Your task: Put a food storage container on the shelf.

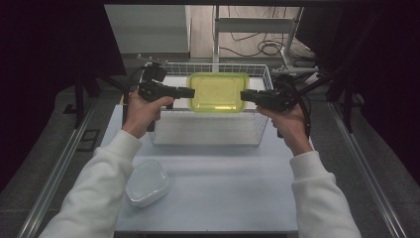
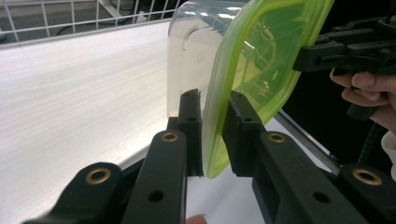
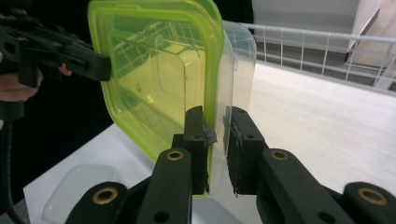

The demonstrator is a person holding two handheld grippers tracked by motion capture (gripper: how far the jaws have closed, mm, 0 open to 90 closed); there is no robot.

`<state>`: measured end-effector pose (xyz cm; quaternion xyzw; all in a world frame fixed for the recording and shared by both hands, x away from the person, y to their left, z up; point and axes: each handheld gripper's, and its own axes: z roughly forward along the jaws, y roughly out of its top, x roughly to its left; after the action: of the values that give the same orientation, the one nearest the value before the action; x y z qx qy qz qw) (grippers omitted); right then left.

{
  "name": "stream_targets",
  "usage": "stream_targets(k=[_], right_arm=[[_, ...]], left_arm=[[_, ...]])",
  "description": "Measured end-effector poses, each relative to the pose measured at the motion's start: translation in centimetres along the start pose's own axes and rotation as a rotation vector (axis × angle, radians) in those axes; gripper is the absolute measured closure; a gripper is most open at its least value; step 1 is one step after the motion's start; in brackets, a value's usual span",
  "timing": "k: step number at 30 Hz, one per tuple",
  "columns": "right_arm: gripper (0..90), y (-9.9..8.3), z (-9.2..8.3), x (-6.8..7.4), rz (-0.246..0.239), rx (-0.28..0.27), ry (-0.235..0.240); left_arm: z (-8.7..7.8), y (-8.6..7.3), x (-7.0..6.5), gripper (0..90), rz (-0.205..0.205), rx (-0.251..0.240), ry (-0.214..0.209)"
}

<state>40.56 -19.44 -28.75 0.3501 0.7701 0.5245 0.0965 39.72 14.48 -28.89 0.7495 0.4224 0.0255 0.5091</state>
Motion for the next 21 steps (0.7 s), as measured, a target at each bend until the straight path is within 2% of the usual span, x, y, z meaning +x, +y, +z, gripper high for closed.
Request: stream_targets(k=[6,8,17,21], right_arm=[[78.9,1.2,0.7,-0.7,0.007,0.0,0.002],[78.9,1.5,1.2,-1.0,0.026,0.009,0.008],[78.9,1.3,2.9,-1.7,0.073,0.036,0.028],[79.0,1.3,3.3,-1.9,0.078,0.036,0.036]], left_arm=[[0.4,0.7,1.0,78.8,-0.007,0.004,0.005],[0.4,0.9,1.3,78.7,-0.015,0.005,0.004],[0.4,0.9,2.6,78.7,-0.035,0.023,0.013],[0.4,0.9,2.9,78.6,-0.042,0.025,0.016]])
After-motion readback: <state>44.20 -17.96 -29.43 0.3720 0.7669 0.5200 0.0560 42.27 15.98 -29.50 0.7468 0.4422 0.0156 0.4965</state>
